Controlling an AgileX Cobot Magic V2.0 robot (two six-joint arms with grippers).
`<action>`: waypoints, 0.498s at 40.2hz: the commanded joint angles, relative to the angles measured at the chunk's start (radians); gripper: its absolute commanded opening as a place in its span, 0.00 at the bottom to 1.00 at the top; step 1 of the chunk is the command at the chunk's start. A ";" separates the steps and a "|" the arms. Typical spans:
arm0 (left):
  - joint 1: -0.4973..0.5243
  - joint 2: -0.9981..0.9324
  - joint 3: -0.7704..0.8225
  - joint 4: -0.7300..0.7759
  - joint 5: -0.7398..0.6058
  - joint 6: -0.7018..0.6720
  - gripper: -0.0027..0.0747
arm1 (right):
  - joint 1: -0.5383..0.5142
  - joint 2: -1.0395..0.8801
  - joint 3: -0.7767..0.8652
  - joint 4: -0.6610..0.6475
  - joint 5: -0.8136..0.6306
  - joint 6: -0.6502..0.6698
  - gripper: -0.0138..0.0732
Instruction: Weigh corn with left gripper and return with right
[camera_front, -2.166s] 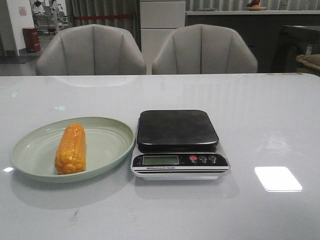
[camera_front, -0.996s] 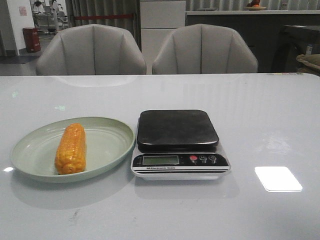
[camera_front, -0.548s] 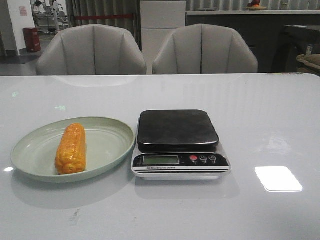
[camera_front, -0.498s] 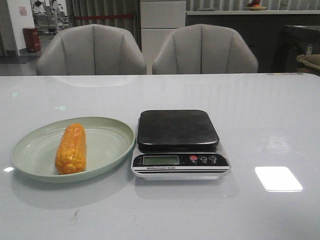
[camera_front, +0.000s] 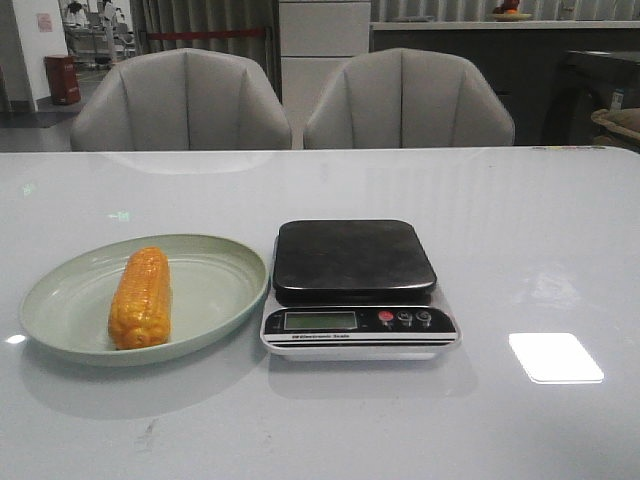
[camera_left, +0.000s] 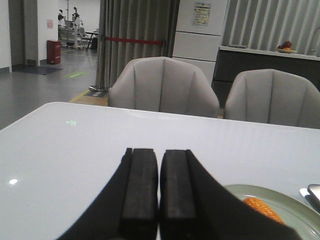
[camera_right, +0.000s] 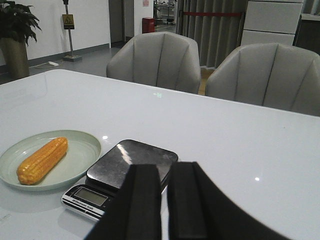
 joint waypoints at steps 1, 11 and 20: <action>-0.048 -0.021 0.000 -0.009 -0.081 -0.002 0.20 | -0.005 0.008 -0.027 0.012 -0.066 -0.009 0.40; -0.162 -0.021 0.000 -0.009 -0.081 -0.002 0.21 | -0.005 0.008 -0.027 0.012 -0.066 -0.009 0.40; -0.167 -0.021 0.000 -0.009 -0.081 -0.002 0.20 | -0.005 0.008 -0.027 0.012 -0.066 -0.009 0.40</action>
